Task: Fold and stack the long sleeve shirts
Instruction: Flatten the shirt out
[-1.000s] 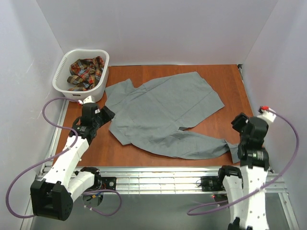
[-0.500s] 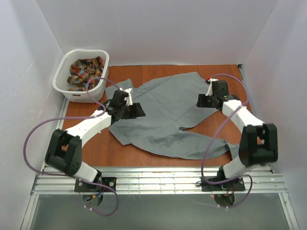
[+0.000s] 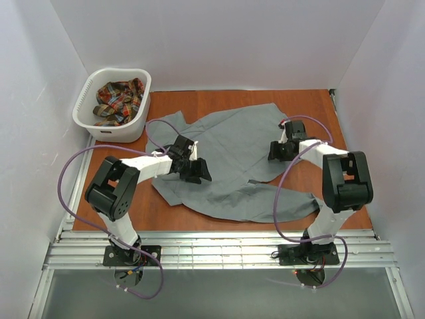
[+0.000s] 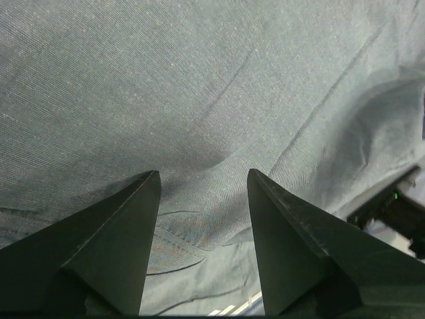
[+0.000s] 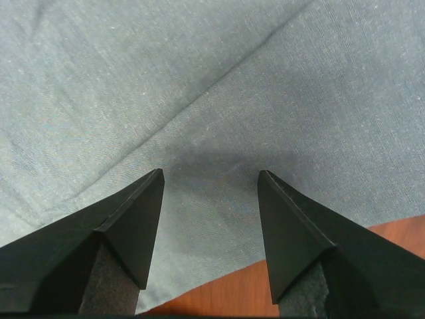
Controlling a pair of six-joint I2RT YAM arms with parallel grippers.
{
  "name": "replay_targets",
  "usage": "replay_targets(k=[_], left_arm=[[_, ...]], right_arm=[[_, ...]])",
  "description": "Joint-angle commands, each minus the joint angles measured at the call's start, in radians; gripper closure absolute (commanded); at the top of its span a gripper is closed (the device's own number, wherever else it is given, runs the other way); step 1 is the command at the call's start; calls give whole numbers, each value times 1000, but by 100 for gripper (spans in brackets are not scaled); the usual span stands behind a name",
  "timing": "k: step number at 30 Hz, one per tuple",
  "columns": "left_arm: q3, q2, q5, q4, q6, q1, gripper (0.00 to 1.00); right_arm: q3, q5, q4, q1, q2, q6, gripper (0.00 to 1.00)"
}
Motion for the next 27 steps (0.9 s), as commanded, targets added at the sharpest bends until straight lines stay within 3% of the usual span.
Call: replay_targets(k=[1, 6, 11, 15, 16, 19, 23, 27], left_arm=[[-85, -66, 68, -106, -17, -15, 49], [-180, -204, 20, -221, 5, -15, 48], [-232, -388, 8, -291, -26, -15, 45], [-214, -495, -91, -310, -75, -6, 37], [-179, -508, -174, -318, -81, 6, 36], [-64, -474, -294, -324, -43, 66, 31], [107, -333, -429, -253, 26, 159, 25], [284, -122, -522, -203, 2, 195, 24]], right_arm=[[-123, 25, -114, -2, -88, 100, 46], [-284, -38, -246, -1, -245, 156, 40], [-399, -101, -330, 15, -521, 172, 34], [-355, -95, -384, 33, -644, 107, 33], [-287, -85, -395, 33, -645, 88, 33], [-190, -35, -361, 35, -618, 36, 34], [-74, -75, -300, 38, -529, -24, 34], [-73, -12, -246, 107, -433, -35, 34]])
